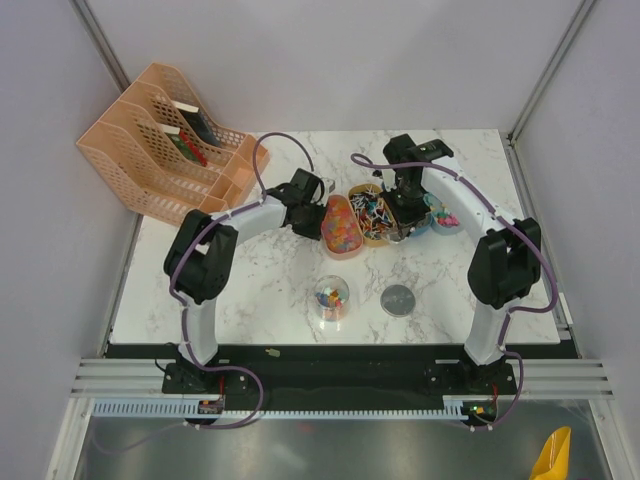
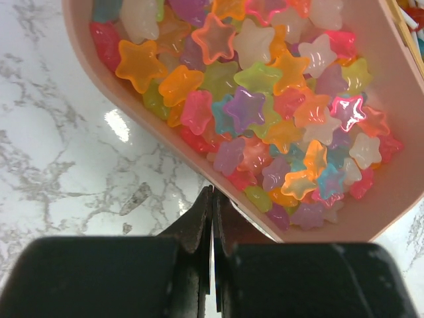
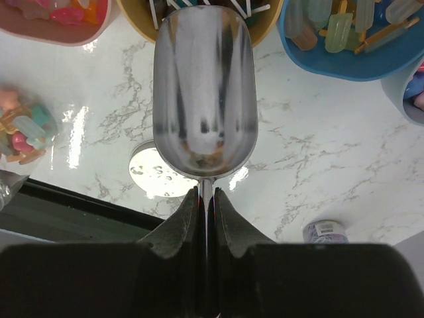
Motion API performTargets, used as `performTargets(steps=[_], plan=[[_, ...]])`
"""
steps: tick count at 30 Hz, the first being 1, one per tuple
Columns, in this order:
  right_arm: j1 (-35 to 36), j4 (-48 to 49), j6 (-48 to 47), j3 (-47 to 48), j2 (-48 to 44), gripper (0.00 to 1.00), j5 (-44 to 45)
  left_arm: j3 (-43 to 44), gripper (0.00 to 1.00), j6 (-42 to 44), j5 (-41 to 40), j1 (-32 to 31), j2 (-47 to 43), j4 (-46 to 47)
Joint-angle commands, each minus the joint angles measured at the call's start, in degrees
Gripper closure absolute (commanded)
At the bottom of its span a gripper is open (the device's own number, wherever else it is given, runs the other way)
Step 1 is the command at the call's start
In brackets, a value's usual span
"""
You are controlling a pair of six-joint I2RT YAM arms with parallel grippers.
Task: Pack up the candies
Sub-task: Move the storage box to the center of the board.
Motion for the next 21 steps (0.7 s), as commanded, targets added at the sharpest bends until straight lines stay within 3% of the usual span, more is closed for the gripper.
performTargets(steps=[1, 8, 21], plan=[[-0.4, 0.3, -0.5, -0.4, -2.3, 1.0, 4.2, 1.7, 0.96, 0.3, 3.2, -0.8, -0.2, 2.0], [-0.9, 0.0, -0.8, 0.6, 0.2, 1.0, 4.7, -1.3, 0.87, 0.9, 3.0, -0.7, -3.2, 1.9], [0.8, -0.4, -2.2, 7.1, 10.0, 1.0, 4.0, -4.4, 0.86, -0.3, 2.8, -0.6, -5.6, 3.5]])
